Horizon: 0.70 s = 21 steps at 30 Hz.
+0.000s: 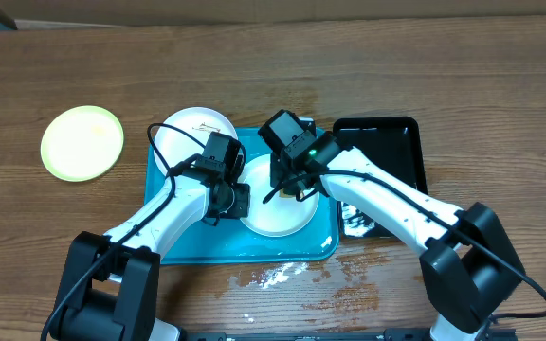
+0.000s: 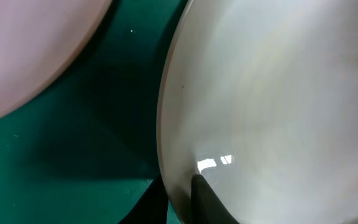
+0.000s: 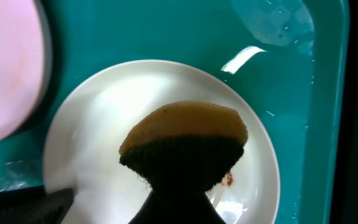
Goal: Clean dirty plates on tray and stack at the side
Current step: 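Scrub white plate surface with sponge while left gripper holds plate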
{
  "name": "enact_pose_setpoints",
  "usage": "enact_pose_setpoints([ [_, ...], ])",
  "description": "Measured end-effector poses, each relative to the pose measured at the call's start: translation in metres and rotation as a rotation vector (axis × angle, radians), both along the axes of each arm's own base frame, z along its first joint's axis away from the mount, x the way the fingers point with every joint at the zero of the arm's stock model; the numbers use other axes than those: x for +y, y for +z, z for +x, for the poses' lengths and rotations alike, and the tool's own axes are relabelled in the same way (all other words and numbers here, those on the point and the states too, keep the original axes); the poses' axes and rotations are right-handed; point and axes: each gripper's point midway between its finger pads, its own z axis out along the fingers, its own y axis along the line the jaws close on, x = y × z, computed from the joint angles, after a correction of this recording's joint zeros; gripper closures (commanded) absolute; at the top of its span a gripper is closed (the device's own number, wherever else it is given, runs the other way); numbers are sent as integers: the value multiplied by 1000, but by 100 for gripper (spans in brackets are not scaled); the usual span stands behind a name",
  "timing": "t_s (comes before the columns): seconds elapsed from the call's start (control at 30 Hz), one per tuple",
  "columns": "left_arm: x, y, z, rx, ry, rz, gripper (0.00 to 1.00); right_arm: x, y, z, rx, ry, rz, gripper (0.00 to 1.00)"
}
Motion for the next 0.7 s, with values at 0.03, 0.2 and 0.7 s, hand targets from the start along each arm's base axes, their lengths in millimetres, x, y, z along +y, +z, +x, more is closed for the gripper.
enact_pose_setpoints([
  [0.03,0,0,0,0,0,0,84,-1,-1,1,-2,-4,-7,96],
  [0.2,0,0,0,1,0,0,84,-4,-2,7,-36,-19,-29,96],
  [0.7,0,0,-1,3,-1,1,80,-10,-28,-8,62,-4,-76,30],
])
